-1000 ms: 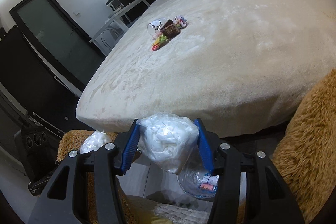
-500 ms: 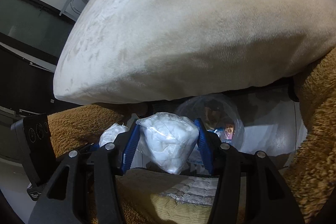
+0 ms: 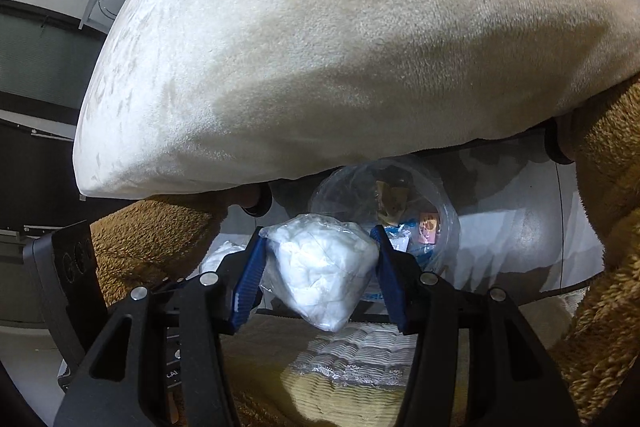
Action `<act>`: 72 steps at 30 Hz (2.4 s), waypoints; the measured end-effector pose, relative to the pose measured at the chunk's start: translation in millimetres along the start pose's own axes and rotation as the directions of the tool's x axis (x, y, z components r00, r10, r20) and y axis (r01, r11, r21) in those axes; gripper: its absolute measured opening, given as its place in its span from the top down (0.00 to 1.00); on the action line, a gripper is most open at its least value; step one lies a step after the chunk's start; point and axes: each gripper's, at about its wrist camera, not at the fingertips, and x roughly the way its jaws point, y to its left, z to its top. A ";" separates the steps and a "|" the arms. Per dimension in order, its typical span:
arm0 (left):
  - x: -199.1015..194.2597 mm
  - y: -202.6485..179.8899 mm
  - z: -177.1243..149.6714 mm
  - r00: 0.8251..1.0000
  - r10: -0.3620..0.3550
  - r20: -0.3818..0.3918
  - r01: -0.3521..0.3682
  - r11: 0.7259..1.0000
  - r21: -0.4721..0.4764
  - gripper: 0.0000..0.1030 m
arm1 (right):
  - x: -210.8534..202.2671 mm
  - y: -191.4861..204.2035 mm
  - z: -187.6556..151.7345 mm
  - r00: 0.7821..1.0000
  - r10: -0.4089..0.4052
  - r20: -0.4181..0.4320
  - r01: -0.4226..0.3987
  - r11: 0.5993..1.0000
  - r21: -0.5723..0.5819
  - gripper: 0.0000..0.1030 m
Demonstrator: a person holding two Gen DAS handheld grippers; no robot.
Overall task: Collect trash
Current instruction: 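Open the left tool over the trash bin while the right tool releases its bag, then raise both open tools back over the trash on the bed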
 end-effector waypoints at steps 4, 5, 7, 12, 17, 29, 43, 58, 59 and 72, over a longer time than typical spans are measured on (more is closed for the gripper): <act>-3.6 0.0 -1.6 1.000 -0.002 0.008 0.002 1.000 0.002 0.49 | -2.1 -0.6 -0.4 1.000 0.021 0.008 -0.021 1.000 0.002 0.47; -4.7 -0.2 -1.8 1.000 -0.008 0.014 0.008 1.000 0.006 0.49 | -2.4 -1.7 -0.2 1.000 0.025 0.009 -0.025 1.000 0.006 0.47; -4.4 -1.9 -1.7 1.000 -0.015 0.014 0.015 1.000 0.020 0.47 | -2.3 -2.5 1.0 1.000 0.026 0.010 -0.026 1.000 0.008 0.47; -5.9 -8.0 -1.7 0.999 0.028 0.025 -0.029 0.999 0.040 0.32 | -5.3 -2.6 1.6 0.999 0.032 0.018 -0.032 0.999 0.016 0.41; -14.3 -3.3 -1.6 0.998 0.022 0.061 -0.023 0.999 0.026 0.32 | -8.2 -4.9 3.7 0.999 0.039 0.028 -0.040 0.999 0.030 0.37; -46.8 -9.9 -16.4 0.977 -0.031 0.212 0.017 0.997 0.070 0.32 | -28.9 12.7 -2.2 0.988 0.047 0.148 -0.036 0.997 -0.074 0.37; -97.3 -10.0 -28.2 0.858 -0.146 0.493 0.088 0.986 0.139 0.32 | -66.9 25.7 -4.9 0.940 0.142 0.310 -0.074 0.973 -0.220 0.37; -159.3 18.8 1.6 0.757 -0.162 0.633 0.116 0.987 0.113 0.29 | -88.4 81.9 48.1 0.868 0.073 0.492 0.162 0.893 -0.420 0.37; -162.2 23.5 2.8 0.752 -0.168 0.637 0.134 0.986 0.103 0.26 | -89.0 83.9 54.0 0.862 0.075 0.502 0.169 0.890 -0.423 0.37; -195.9 54.4 52.9 0.707 -0.116 0.698 0.097 0.993 0.067 0.25 | -62.7 108.3 137.2 0.852 0.068 0.519 0.197 0.876 -0.440 0.37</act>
